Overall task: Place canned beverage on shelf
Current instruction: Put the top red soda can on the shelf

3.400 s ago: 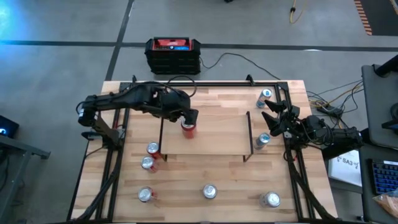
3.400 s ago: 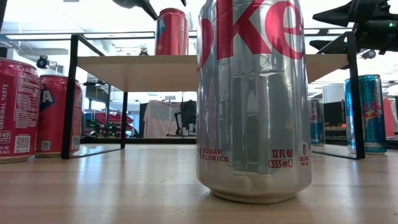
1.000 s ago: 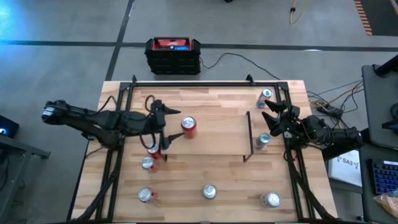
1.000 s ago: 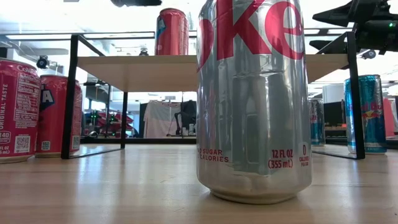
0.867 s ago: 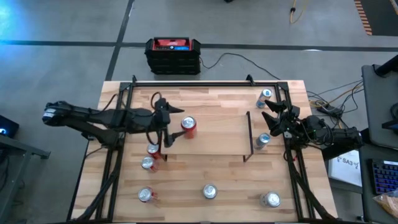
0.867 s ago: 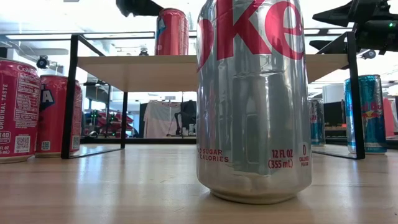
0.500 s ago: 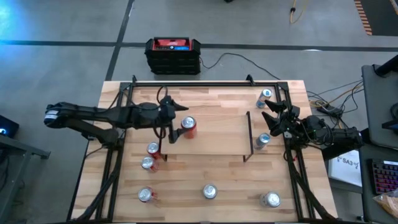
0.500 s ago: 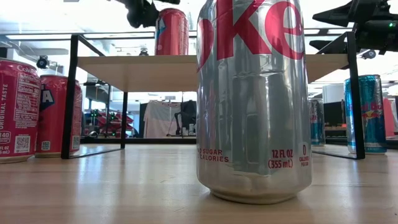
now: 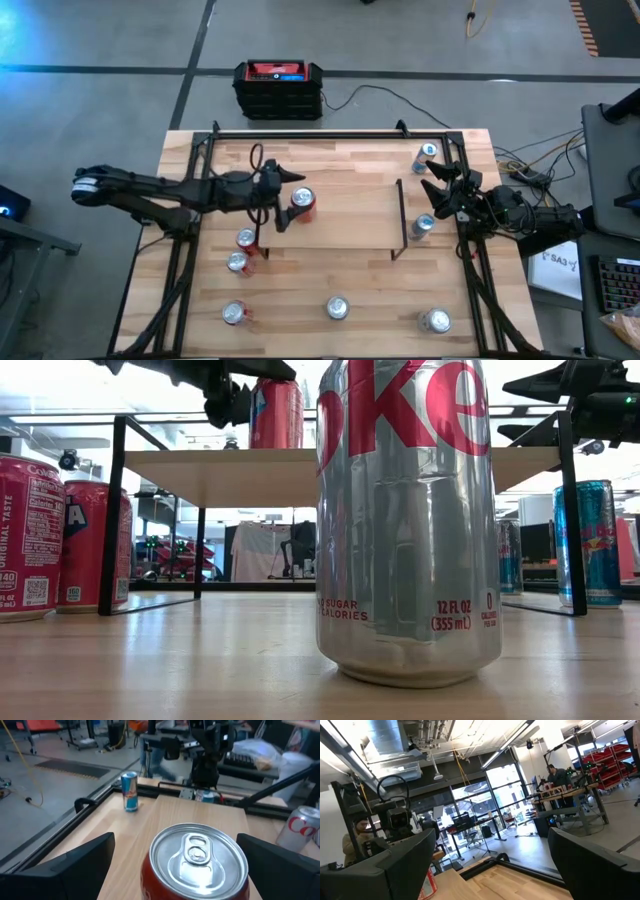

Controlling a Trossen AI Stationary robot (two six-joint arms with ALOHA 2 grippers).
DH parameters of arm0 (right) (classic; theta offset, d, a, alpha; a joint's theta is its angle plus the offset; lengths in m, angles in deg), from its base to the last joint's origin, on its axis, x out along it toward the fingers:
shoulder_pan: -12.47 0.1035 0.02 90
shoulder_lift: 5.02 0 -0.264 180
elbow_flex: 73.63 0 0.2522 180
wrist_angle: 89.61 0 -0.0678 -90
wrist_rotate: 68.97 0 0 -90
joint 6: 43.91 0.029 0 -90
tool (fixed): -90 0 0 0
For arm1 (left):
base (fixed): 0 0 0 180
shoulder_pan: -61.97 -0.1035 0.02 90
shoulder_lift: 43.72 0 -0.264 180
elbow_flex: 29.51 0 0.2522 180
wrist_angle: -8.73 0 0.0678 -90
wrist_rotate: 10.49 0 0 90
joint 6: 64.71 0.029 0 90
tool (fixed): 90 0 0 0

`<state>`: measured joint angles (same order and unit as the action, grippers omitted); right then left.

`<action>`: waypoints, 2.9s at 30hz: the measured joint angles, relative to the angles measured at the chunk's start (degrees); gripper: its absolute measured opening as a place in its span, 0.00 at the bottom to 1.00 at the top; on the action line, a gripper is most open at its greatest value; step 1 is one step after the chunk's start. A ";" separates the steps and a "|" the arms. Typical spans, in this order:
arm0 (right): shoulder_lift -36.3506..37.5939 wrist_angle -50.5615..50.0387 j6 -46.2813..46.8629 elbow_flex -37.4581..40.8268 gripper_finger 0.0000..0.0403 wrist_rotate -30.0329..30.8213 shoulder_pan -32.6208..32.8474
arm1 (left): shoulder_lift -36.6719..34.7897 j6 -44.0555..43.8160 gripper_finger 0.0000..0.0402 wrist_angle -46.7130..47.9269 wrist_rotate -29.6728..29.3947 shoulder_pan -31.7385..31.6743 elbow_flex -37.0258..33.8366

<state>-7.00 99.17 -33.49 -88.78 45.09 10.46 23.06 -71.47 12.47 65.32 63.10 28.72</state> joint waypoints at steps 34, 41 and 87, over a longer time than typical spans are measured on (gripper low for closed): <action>0.00 0.01 -0.02 0.00 0.92 0.02 0.01 | 0.00 -13.14 0.72 -6.37 -2.10 0.83 -3.45; 0.00 0.01 -0.03 0.01 0.92 0.02 0.01 | 0.00 -17.10 0.72 -6.02 -3.13 2.32 -3.26; 0.02 0.01 -0.04 0.00 0.92 0.00 0.01 | 18.00 -46.41 0.72 24.48 -54.89 16.44 18.38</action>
<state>-6.98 99.17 -33.54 -88.78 45.08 10.47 41.06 -117.89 36.95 10.42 79.53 47.10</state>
